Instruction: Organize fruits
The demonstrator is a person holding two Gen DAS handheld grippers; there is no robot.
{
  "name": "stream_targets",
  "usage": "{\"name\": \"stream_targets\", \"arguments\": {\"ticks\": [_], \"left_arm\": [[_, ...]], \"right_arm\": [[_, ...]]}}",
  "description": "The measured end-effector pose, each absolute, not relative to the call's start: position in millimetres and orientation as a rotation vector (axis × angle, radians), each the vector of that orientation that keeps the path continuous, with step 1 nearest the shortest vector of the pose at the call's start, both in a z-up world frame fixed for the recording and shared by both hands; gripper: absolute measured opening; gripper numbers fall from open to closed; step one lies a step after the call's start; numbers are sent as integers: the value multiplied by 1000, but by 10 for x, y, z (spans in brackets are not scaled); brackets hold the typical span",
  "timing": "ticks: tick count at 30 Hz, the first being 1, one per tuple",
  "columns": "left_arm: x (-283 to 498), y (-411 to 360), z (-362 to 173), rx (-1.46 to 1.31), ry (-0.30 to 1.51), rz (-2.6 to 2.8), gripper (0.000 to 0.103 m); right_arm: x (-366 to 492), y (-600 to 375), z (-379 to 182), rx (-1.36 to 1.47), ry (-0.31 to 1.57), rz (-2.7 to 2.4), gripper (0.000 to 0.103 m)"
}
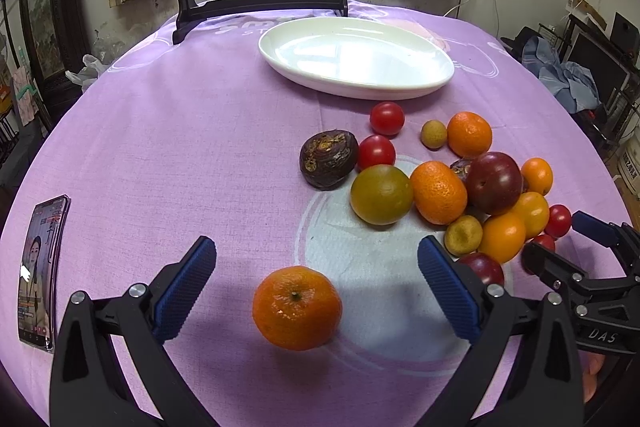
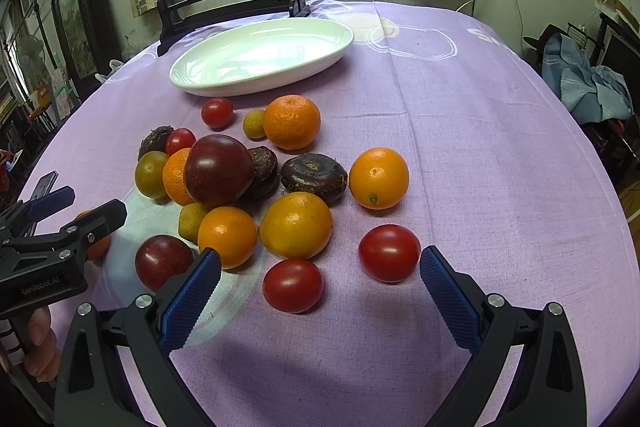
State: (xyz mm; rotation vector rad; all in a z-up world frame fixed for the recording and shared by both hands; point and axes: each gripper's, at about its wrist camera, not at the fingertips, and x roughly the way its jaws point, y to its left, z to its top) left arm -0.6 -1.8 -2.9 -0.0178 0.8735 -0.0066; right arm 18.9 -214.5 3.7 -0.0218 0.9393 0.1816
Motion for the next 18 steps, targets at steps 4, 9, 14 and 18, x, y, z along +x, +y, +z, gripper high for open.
{"name": "stream_targets", "arguments": {"ticks": [4, 9, 14, 18], "left_arm": [[-7, -19, -29, -17, 873, -7, 99], [-4, -17, -28, -17, 873, -5, 99], [-3, -14, -27, -18, 873, -7, 99], [-2, -12, -28, -19, 875, -6, 99]], "right_arm": [[189, -2144, 34, -23, 939, 181, 100], [188, -2138, 34, -23, 940, 181, 100], [188, -2138, 36, -24, 940, 181, 100], [185, -2135, 24, -26, 946, 180, 100]]}}
